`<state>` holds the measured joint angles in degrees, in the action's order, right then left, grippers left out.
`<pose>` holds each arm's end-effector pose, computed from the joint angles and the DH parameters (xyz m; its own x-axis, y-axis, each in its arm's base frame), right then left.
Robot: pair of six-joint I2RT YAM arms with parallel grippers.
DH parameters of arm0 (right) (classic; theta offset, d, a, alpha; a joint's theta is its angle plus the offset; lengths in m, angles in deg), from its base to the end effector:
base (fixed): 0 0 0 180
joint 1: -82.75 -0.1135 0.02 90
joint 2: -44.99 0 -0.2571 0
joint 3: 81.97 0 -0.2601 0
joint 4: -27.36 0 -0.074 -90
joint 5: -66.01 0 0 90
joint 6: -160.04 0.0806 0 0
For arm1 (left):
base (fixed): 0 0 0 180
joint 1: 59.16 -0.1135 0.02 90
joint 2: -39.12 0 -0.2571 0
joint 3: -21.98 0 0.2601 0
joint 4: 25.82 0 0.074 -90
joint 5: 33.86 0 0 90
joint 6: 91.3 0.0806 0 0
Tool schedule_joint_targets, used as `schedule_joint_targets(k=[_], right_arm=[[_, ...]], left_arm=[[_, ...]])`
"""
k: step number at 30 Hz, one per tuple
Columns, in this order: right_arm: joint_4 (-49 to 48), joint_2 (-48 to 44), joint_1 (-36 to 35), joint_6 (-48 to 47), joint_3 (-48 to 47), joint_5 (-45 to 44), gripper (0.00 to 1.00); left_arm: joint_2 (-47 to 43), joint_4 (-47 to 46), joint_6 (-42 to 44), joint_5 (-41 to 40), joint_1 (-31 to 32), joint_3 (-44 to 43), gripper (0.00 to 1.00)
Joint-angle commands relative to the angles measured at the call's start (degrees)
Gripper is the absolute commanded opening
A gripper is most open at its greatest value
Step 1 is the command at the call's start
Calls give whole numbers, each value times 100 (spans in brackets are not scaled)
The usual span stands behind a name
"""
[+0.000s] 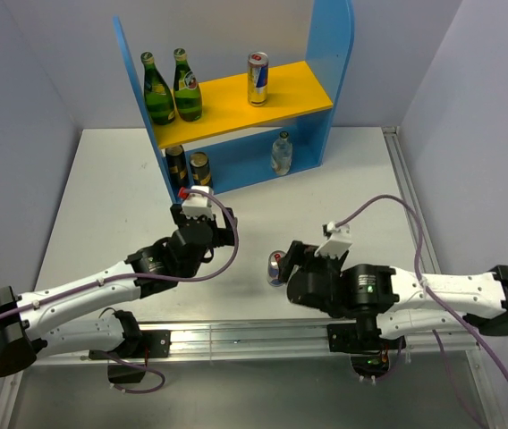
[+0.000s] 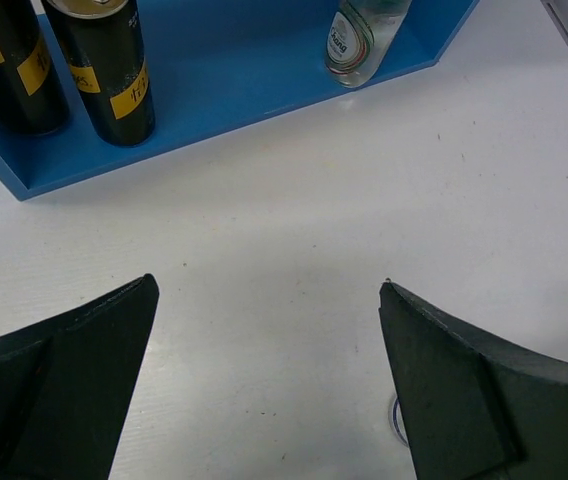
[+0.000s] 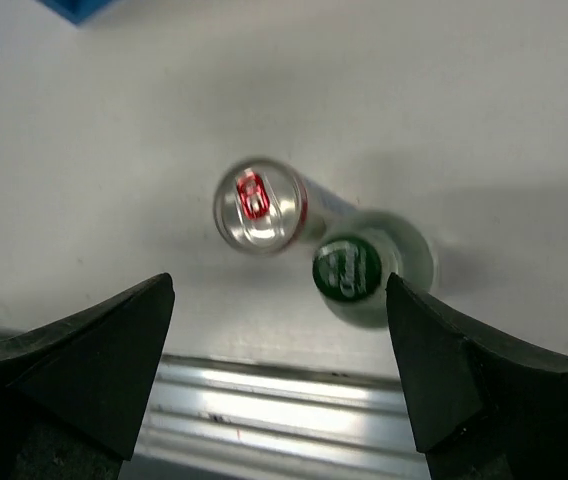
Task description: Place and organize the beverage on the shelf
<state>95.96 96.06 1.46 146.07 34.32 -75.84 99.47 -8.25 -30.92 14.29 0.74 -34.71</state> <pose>0.0901 0.1698 0.2678 -0.5581 0.3153 -0.7675 -0.0095 0.9225 0.3859 0.1856 -0.2130 0.2718 -0.3222 -0.1782 -0.9297 0.1993 0.9473 -0.2507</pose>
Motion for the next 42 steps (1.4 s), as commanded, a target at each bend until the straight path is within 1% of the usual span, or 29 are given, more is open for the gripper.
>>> schedule_joint_targets(k=[1,2,4,7,11,14,17,20,21,26,30,34,35,36,37,38,40,41,42], right_arm=[[1574,219,-736,2150,-70,-114,93],[1619,359,-843,2397,-26,-79,93],[1654,482,-992,2600,132,-44,93],[1637,588,-1028,2794,290,-88,92],[1715,623,-1028,3048,387,-325,89],[2031,781,-1020,3382,370,-579,86],[2348,1000,-1020,3733,361,-895,80],[2480,1176,-1011,3875,326,-1107,68],[2454,1221,-1002,3876,309,-1177,65],[2085,1414,-827,3507,326,-1283,62],[2006,1555,-730,3498,361,-1388,62],[2006,1696,-607,3533,370,-1468,57],[2006,1705,-554,3542,379,-1485,54],[1945,1713,-537,3515,422,-1485,47],[1901,1687,-519,3463,431,-1477,44],[1831,1678,-475,3436,475,-1468,37],[1786,1626,-440,3410,528,-1459,32],[1769,1608,-422,3418,572,-1450,27],[1751,1599,-405,3392,581,-1450,25]], left_arm=[[-121,-80,-104,45,-22,-130,99],[-156,-89,-105,54,-22,-112,99],[-173,-89,-96,62,-22,-112,99],[-209,-54,-113,62,-22,-103,99],[-252,-45,-113,54,-22,-59,99],[-279,-36,-105,27,-22,-42,99],[-297,-80,-96,27,-22,-24,99],[-262,-89,-87,27,-22,-33,99],[-227,-89,-78,27,-22,-50,99],[-191,-89,-61,18,-31,-77,99],[-209,-107,-43,10,-22,-42,99],[-209,-89,-52,-17,-22,-33,99],[-217,-80,-43,-25,-22,-42,99],[-226,-80,-43,-25,-22,-33,99],[-244,-71,-52,-34,-22,-15,99],[-253,-80,-52,-34,-22,-15,99],[-279,-80,-52,-34,-22,2,99],[-279,-80,-61,-43,-22,20,99],[-279,-80,-61,-43,-22,20,99]])
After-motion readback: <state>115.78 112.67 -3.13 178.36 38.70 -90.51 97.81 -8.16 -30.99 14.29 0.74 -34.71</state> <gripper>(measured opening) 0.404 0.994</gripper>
